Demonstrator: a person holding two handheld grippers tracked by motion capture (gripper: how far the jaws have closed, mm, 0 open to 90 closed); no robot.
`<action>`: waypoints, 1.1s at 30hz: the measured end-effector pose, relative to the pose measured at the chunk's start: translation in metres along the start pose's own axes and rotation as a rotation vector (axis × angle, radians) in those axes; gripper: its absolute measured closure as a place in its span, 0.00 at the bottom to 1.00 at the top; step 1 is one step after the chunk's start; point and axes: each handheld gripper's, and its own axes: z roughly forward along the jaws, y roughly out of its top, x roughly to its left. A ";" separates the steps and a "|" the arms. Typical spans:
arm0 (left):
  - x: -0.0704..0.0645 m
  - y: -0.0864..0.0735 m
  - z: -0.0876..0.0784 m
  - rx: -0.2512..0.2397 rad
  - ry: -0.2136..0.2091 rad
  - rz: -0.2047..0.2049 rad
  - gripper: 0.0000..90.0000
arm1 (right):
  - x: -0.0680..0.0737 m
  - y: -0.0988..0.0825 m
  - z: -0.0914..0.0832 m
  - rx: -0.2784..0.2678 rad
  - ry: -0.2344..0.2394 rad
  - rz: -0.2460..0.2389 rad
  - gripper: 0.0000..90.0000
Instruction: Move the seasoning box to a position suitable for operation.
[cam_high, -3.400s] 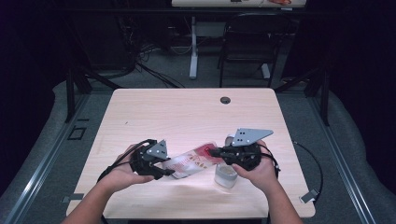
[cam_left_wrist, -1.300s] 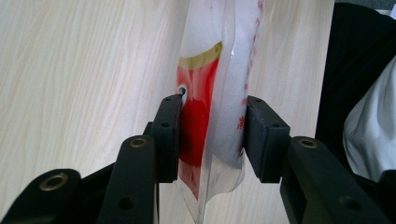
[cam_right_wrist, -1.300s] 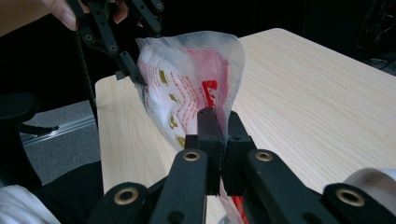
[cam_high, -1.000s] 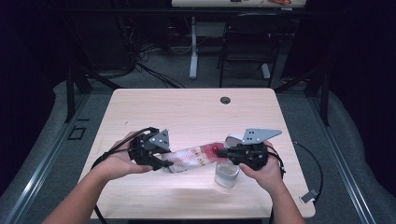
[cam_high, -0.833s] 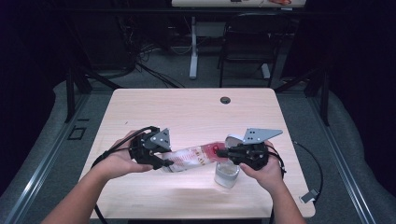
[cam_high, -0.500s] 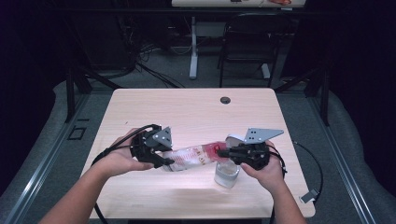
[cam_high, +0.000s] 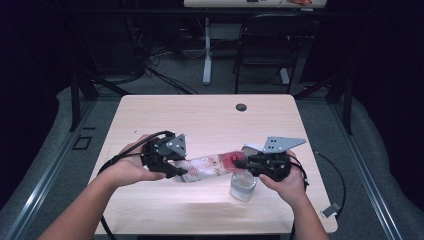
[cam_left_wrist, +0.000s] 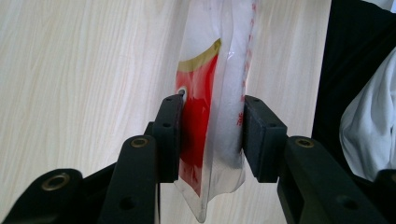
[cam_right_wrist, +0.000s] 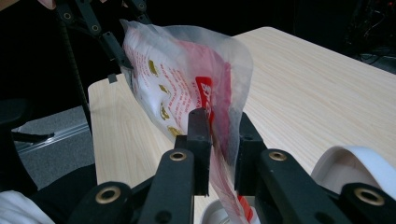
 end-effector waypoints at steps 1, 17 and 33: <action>0.000 0.000 0.000 0.002 0.001 0.002 0.69 | 0.000 0.001 0.000 0.001 -0.005 -0.002 0.89; 0.001 0.003 -0.003 0.021 0.002 0.015 0.69 | 0.002 0.005 -0.010 -0.025 -0.027 -0.021 0.95; 0.002 0.008 -0.009 0.031 0.006 0.027 0.70 | 0.001 0.002 -0.009 0.005 -0.018 -0.013 1.00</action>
